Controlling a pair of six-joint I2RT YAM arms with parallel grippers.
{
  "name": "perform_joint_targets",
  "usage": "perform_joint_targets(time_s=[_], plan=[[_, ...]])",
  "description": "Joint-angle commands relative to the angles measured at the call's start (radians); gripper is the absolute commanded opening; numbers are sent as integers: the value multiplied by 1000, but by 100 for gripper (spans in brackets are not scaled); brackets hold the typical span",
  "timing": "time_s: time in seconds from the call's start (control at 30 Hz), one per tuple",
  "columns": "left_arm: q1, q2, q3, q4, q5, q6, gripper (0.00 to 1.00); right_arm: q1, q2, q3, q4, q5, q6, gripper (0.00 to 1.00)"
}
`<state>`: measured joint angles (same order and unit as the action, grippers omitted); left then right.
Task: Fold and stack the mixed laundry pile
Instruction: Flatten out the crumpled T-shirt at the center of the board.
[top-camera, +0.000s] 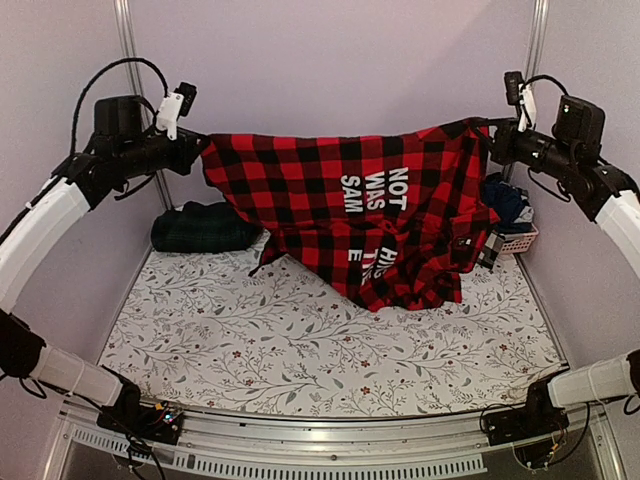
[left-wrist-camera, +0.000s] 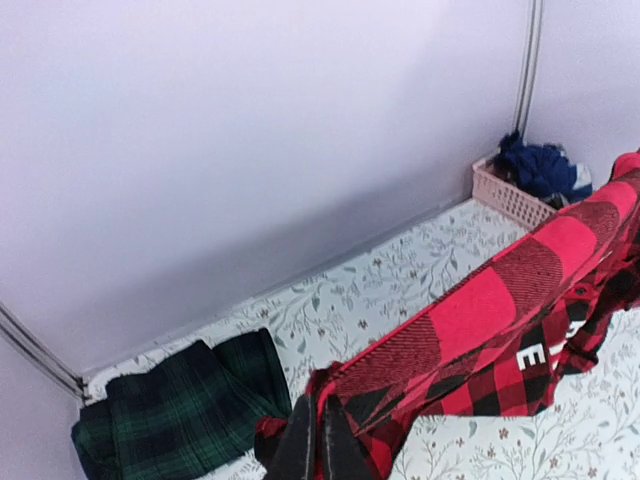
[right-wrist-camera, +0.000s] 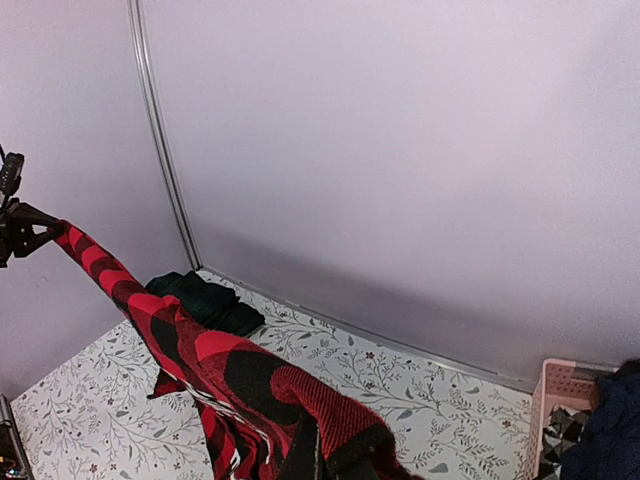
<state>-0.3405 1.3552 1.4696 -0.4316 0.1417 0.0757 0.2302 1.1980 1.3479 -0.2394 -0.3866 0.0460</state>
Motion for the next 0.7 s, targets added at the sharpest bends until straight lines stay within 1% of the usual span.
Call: perform_joint_targets(time_s=[0.0, 0.23, 0.33, 0.43, 0.53, 0.67], plan=[[-4, -122, 59, 151, -39, -27, 0, -6, 10, 177, -38, -28, -69, 0], [-20, -279, 106, 190, 192, -61, 0, -5, -23, 405, -156, -238, -101, 0], [-30, -310, 129, 190, 280, -73, 0, -4, -50, 458, -170, -327, -81, 0], [-42, -315, 171, 189, 343, -102, 0, -4, -62, 495, -171, -361, -51, 0], [-44, -299, 207, 185, 317, -122, 0, -4, -71, 490, -142, -353, -5, 0], [-43, -279, 222, 207, 186, -143, 0, -4, -65, 488, -90, -268, 0, 0]])
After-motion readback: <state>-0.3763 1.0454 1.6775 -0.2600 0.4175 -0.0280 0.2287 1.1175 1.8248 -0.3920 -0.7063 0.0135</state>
